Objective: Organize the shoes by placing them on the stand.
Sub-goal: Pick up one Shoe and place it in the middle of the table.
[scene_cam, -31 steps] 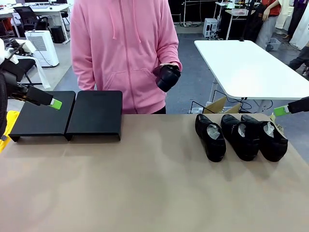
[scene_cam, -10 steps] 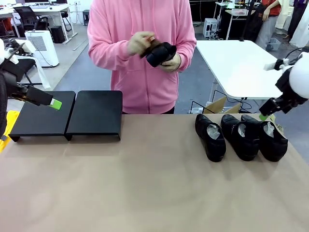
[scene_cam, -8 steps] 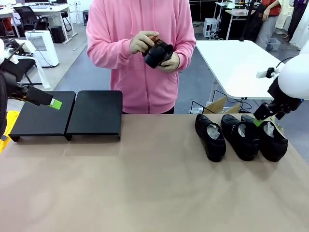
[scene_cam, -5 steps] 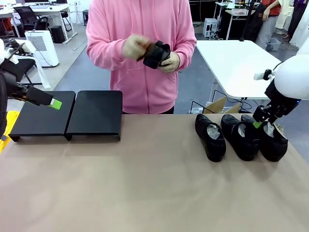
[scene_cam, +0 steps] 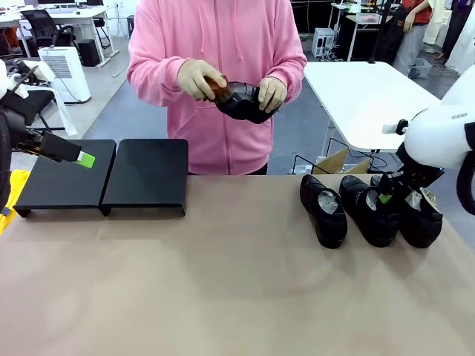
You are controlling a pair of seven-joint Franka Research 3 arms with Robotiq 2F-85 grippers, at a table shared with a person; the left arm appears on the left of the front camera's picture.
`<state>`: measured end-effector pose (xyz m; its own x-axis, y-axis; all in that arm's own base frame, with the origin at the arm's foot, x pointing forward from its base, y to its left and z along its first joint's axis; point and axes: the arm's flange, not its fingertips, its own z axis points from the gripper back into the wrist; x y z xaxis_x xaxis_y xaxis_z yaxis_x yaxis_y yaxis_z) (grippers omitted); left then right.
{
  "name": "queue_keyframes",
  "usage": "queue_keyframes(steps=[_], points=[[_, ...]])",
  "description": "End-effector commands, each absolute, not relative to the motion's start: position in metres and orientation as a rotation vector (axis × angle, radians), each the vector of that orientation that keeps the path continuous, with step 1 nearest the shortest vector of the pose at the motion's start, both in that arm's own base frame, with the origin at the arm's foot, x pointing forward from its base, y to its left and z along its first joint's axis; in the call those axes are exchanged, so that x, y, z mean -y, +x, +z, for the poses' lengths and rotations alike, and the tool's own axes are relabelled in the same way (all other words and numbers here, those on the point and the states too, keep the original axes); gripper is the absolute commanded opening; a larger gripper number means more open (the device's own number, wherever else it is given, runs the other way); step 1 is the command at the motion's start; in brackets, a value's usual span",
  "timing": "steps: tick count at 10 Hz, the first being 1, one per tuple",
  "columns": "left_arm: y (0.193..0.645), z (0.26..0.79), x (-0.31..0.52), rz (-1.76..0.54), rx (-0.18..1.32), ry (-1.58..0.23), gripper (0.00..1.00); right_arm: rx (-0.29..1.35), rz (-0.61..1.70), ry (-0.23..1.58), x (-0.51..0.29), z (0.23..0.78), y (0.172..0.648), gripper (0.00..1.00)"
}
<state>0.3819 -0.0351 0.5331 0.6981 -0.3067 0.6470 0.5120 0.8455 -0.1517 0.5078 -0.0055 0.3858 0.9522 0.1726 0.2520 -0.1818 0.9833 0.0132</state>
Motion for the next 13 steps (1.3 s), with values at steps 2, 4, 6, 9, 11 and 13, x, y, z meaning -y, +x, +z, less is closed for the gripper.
queue_keyframes(steps=[2,4,6,9,11,13], points=[[0.381,0.533,0.033,-0.482,0.654,-0.338,1.0,0.233,0.131,0.069,0.007,0.371,0.522,0.61],[0.381,0.533,0.033,-0.482,0.654,-0.338,1.0,0.208,0.123,0.078,0.007,0.36,0.527,0.61],[0.381,0.533,0.033,-0.482,0.654,-0.338,1.0,0.187,0.137,0.079,0.007,0.353,0.53,0.61],[0.381,0.533,0.033,-0.482,0.654,-0.338,1.0,0.177,0.163,0.084,0.007,0.35,0.531,0.19],[0.381,0.533,0.033,-0.482,0.654,-0.338,1.0,0.165,0.168,0.082,0.006,0.35,0.531,0.0],[0.381,0.533,0.033,-0.482,0.654,-0.338,1.0,0.153,0.17,0.078,0.006,0.35,0.531,0.0]])
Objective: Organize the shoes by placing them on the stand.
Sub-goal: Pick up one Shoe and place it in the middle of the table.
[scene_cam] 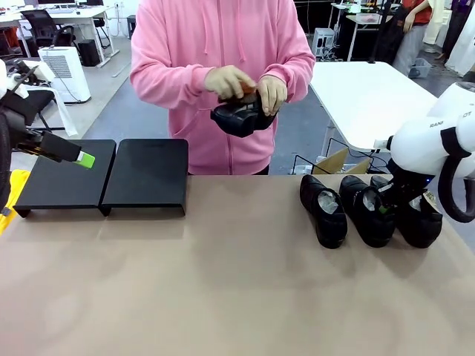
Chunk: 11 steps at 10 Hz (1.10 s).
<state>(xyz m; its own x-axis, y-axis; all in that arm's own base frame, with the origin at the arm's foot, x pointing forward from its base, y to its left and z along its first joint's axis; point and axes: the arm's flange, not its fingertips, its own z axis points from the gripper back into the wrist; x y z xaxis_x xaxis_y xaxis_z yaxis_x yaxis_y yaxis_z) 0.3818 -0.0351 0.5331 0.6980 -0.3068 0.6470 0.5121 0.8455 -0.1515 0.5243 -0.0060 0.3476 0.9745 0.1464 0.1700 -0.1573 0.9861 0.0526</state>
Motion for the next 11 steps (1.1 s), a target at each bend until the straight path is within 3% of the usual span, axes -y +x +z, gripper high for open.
queue_keyframes(steps=[1,4,6,9,10,11], points=[[0.381,0.533,0.033,-0.482,0.654,-0.338,1.0,0.148,0.169,0.079,0.005,0.35,0.531,0.0],[0.381,0.533,0.033,-0.482,0.654,-0.338,1.0,0.249,0.123,0.088,-0.004,0.392,0.518,0.0],[0.381,0.533,0.033,-0.482,0.654,-0.338,1.0,0.434,0.081,0.024,-0.02,0.466,0.486,0.0],[0.381,0.533,0.033,-0.482,0.654,-0.338,1.0,0.484,0.125,0.079,-0.077,0.515,0.427,0.0],[0.381,0.533,0.033,-0.482,0.654,-0.338,1.0,0.457,0.114,0.053,-0.034,0.504,0.475,0.0],[0.381,0.533,0.033,-0.482,0.654,-0.338,1.0,0.457,0.114,0.053,-0.034,0.504,0.475,0.0]])
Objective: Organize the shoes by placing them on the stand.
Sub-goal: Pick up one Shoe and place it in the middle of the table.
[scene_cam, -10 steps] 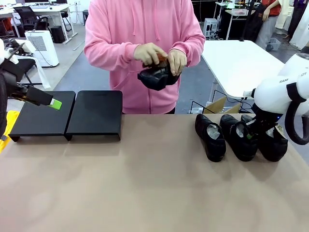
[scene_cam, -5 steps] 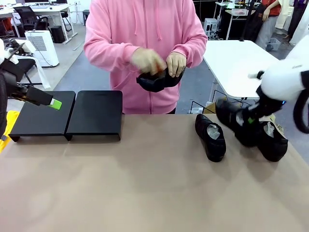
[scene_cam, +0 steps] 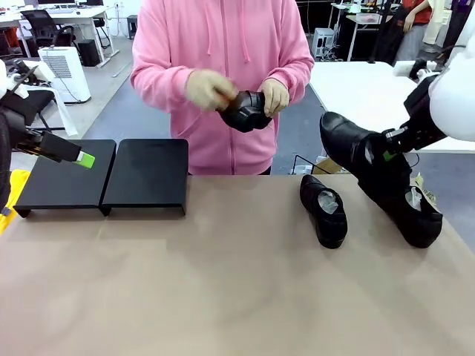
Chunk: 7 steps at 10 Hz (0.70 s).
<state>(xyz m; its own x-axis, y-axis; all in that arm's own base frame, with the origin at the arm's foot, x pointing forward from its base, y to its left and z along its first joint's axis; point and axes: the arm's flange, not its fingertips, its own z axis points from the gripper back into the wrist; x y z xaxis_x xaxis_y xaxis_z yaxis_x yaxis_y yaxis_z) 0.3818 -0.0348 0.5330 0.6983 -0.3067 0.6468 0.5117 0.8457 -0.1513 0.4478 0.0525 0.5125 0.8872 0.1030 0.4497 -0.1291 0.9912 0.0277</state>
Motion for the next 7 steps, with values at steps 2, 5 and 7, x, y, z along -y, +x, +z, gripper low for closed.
queue_keyframes(steps=[2,5,7], points=[[0.381,0.533,0.033,-0.482,0.654,-0.338,1.0,0.457,0.114,0.053,-0.034,0.504,0.475,0.0],[0.381,0.533,0.033,-0.482,0.654,-0.338,1.0,0.432,0.076,0.092,-0.078,0.503,0.413,0.0],[0.381,0.533,0.033,-0.482,0.654,-0.338,1.0,0.341,0.17,0.186,-0.113,0.507,0.36,0.0]])
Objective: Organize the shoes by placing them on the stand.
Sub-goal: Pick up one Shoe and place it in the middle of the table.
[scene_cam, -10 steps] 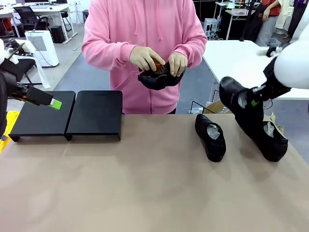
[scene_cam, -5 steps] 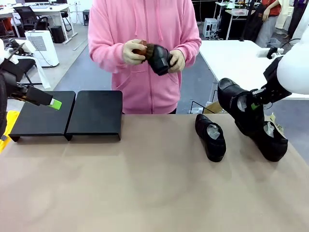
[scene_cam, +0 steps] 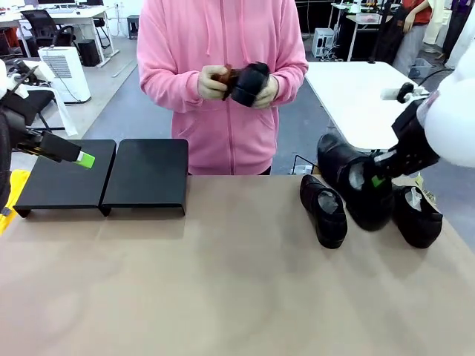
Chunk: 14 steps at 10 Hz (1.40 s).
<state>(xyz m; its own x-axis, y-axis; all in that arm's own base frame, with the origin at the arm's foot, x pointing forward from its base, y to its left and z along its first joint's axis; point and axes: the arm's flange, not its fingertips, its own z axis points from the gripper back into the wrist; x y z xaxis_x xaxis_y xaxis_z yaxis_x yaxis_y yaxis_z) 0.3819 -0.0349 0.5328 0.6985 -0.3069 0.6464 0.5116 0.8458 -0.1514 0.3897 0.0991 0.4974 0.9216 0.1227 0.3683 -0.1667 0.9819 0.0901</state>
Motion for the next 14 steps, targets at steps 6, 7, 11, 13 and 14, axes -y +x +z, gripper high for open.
queue_keyframes(steps=[6,7,11,13,14], points=[[0.381,0.533,0.033,-0.482,0.654,-0.338,1.0,0.165,-0.001,0.454,-0.208,0.406,0.309,0.0],[0.381,0.533,0.033,-0.482,0.654,-0.338,1.0,0.195,-0.028,0.465,-0.217,0.388,0.31,0.0],[0.381,0.533,0.033,-0.482,0.654,-0.338,1.0,0.171,-0.065,0.462,-0.237,0.333,0.301,0.0],[0.381,0.533,0.033,-0.482,0.654,-0.338,1.0,0.123,-0.059,0.438,-0.236,0.321,0.295,0.1],[0.381,0.533,0.033,-0.482,0.654,-0.338,1.0,0.11,-0.066,0.427,-0.232,0.317,0.293,0.26]])
